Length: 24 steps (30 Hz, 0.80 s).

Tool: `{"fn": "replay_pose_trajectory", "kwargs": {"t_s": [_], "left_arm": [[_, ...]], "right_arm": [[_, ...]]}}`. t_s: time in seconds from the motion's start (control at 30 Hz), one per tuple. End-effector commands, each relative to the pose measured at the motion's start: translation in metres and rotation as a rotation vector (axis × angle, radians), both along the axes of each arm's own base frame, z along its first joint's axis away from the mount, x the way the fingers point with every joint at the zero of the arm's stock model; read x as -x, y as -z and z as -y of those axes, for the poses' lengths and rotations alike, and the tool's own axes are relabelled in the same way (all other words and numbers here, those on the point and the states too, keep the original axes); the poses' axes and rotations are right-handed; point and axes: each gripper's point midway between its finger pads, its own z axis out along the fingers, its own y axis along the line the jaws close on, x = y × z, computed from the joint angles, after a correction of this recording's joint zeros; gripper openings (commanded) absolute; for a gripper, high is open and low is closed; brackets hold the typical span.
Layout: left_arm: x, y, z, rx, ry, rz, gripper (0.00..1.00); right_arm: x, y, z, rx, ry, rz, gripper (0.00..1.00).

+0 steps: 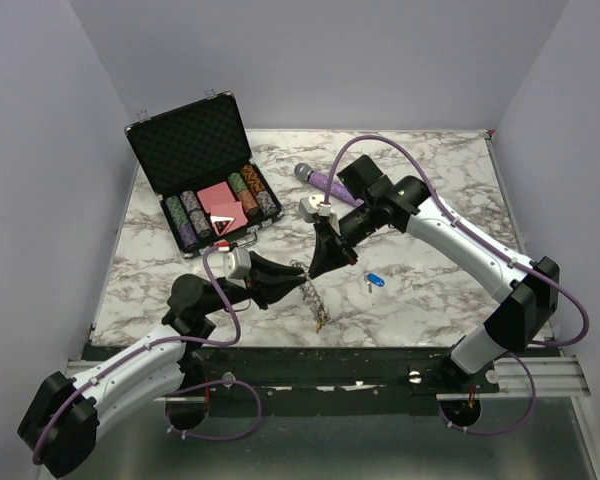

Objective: Put the keys on the keyring

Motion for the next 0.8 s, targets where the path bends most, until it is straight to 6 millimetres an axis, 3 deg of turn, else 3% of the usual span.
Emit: {"fn": "replay_pose_trajectory", "kwargs": {"t_s": [0.0, 0.47, 0.63, 0.77], "left_arm": [[0.0034, -0.0103, 0.0039, 0.003, 0.03, 0.022, 0.29], [0.0052, -0.0056, 0.0084, -0.013, 0.06, 0.006, 0.15], [0.0061, -0.0048, 0.0081, -0.018, 0.062, 0.01, 0.0], [0.006, -0.005, 0.0088, -0.027, 0.065, 0.008, 0.0]], "right_arm": [[0.0073, -0.0136, 0.0003, -0.046, -0.024, -0.025, 0.0], [0.0069, -0.0118, -0.0002, -0.043, -0.017, -0.031, 0.0], [0.0063, -0.0097, -0.0001, -0.04, -0.014, -0.036, 0.0], [0.0068, -0.0097, -0.0007, -0.04, -0.016, -0.041, 0.0]]}}
